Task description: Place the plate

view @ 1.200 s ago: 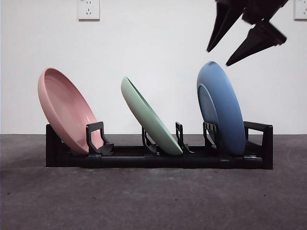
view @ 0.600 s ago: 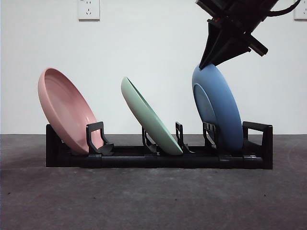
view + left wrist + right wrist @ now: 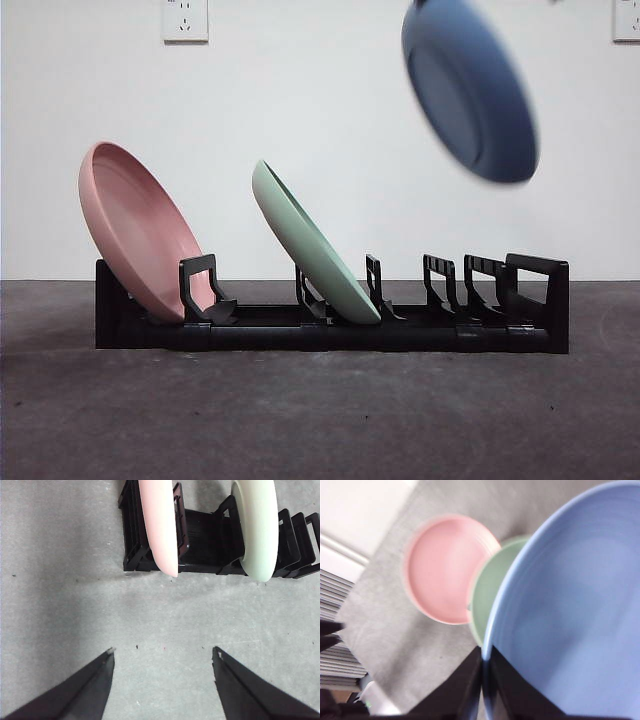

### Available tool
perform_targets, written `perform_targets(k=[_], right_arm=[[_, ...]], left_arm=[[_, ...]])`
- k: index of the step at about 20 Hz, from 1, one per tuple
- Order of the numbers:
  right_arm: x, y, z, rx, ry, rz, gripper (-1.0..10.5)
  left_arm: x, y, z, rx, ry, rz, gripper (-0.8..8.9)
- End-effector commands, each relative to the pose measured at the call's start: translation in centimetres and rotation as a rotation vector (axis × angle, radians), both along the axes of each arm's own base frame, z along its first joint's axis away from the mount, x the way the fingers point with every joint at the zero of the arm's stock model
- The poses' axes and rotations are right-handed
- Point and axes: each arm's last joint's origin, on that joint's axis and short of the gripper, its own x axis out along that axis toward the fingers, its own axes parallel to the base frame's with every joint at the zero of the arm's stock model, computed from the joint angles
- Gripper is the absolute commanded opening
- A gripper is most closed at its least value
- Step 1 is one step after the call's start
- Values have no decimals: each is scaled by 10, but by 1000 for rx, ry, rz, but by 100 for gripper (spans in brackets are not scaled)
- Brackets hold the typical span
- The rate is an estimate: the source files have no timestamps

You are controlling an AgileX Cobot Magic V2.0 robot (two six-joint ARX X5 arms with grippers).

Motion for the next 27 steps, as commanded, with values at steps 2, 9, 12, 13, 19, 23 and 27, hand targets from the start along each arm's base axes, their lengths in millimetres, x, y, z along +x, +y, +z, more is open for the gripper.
perform_targets(k=[2,9,12,13,19,23,27], right_arm=[[-27,-2,14,-50,-65,92,9],[-115,0,28,-212,-204,226,9],[-141,2,17,-271,-237,261,9],[-149,4,9,-293,-233,281,9],[-180,30,-55,-458,-159,417,9],[-196,65,-93,-486,-158,530,9],[-202,110,-120,-541,-190,611,9]], left_arm=[[1,0,7,5,-32,-13,312],[1,0,7,5,-33,-14,312],[1,0,7,5,-33,-13,312],[1,0,7,5,-33,-13,312],[1,0,7,5,-32,-13,312],[1,0,7,5,-32,-13,312],[0,0,7,5,-23,-13,312]])
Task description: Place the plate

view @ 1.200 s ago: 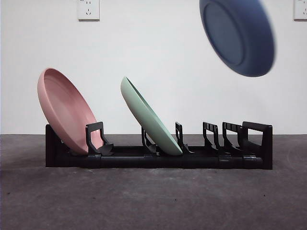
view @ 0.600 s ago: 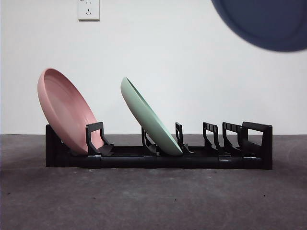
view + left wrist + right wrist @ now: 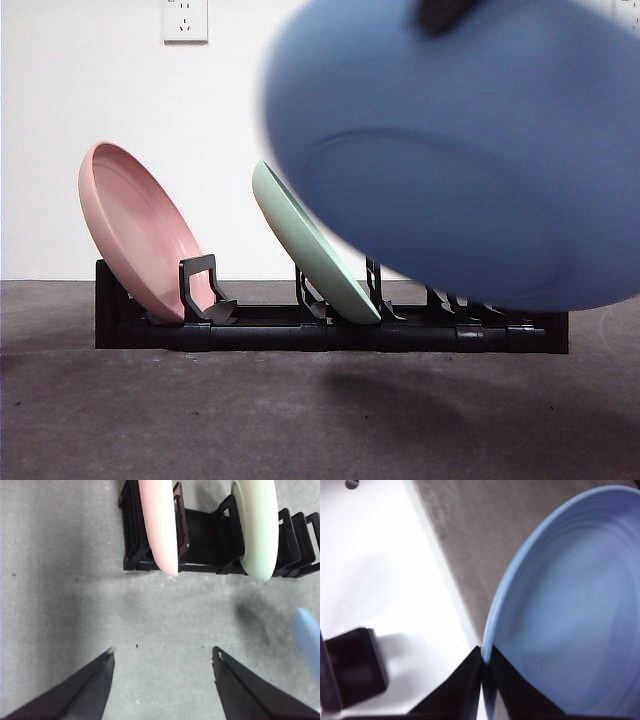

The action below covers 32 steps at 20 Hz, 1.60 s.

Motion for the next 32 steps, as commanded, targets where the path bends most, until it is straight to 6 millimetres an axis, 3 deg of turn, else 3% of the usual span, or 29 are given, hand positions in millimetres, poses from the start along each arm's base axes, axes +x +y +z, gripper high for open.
perform_targets(k=[1,5,10,19,24,27,29,32], right_arm=[[0,25,-14,-33,-18,23,9],[9,55,-46,-131,-41,55,9],[23,79,-80,-249,-166,72,9],[38,100,-109,-246,-210,82,12],[38,99,-110,-258,-197,72,198],[36,95,-105,-281,-148,34,203],[32,91,-90,-262,-72,54,209],[30,71,-49,-145,-47,-1,230]], left_arm=[[0,0,7,5,-29,-13,312],[0,0,7,5,-29,-13,312],[1,0,7,5,-30,-14,312],[1,0,7,5,-31,-14,312],[1,0,7,6,-32,-14,312],[1,0,7,5,-32,-14,312],[1,0,7,4,-33,-13,312],[1,0,8,-20,-23,13,312]])
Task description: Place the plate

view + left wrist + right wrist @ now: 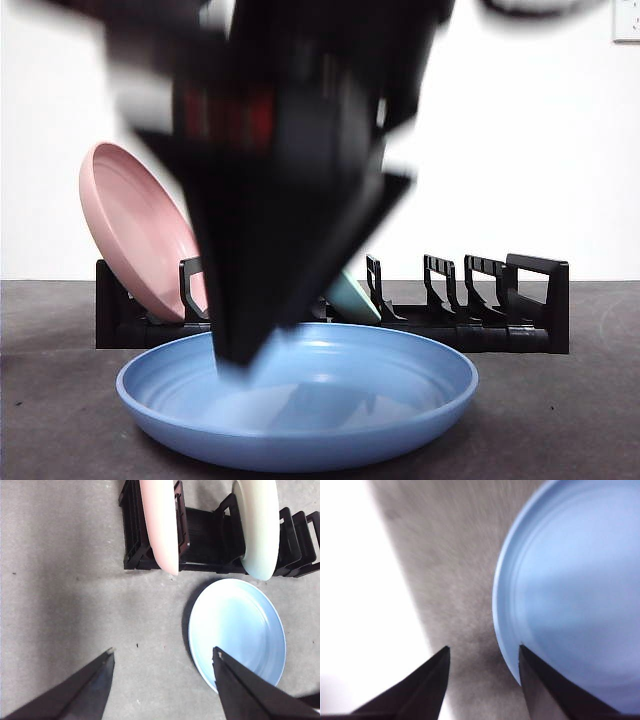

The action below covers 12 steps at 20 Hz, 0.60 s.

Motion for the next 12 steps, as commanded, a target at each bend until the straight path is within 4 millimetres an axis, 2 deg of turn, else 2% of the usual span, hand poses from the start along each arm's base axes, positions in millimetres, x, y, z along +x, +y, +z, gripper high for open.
perform_targets(k=[1,6,9,12], right_arm=[[-2,-14,34,117,4,-96,230],[-6,-78,93,320,14,-326,230],[-11,-104,113,437,-11,-372,230],[-14,-120,123,485,-59,-423,230]], left_arm=[[1,0,7,-31,-13,24,312],[21,-6,11,-60,21,24,312],[47,-15,22,-28,43,6,312],[80,-30,39,63,39,12,309]])
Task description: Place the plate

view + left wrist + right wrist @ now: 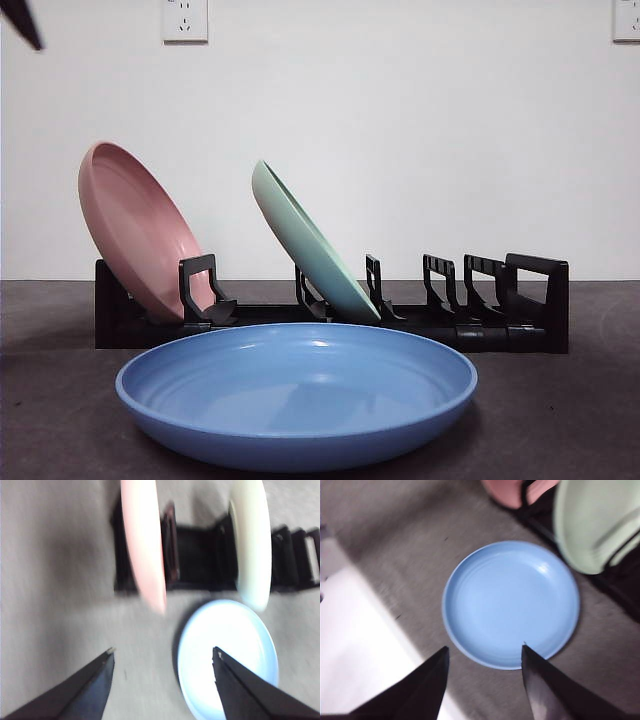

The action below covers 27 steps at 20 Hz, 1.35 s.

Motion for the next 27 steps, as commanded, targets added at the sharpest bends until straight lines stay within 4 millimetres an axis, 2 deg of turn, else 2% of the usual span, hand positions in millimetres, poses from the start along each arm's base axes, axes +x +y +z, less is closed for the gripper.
perform_targets(k=[1,4,6,13,16,19,21,23,27], right_arm=[[-3,-5,7,28,-15,-45,229],[-4,-10,8,18,-23,-62,229],[-4,-10,8,17,-19,-65,229],[-3,-10,8,7,-47,-95,229],[-3,-10,8,7,-49,-97,229],[-3,-10,8,6,-49,-98,229],[-3,-10,8,7,-49,-99,229],[-3,-10,8,5,-53,-103,229],[-3,-10,8,5,-53,-104,229]], left_arm=[[28,-12,16,72,-23,16,309],[60,-30,22,160,-27,30,309],[78,-42,20,225,-21,44,309],[118,-62,-11,390,39,92,309],[123,-63,-16,414,44,106,297],[124,-63,-16,412,36,107,120],[124,-63,-16,413,32,105,53],[125,-63,-15,412,25,104,19],[127,-64,-17,415,20,98,20]])
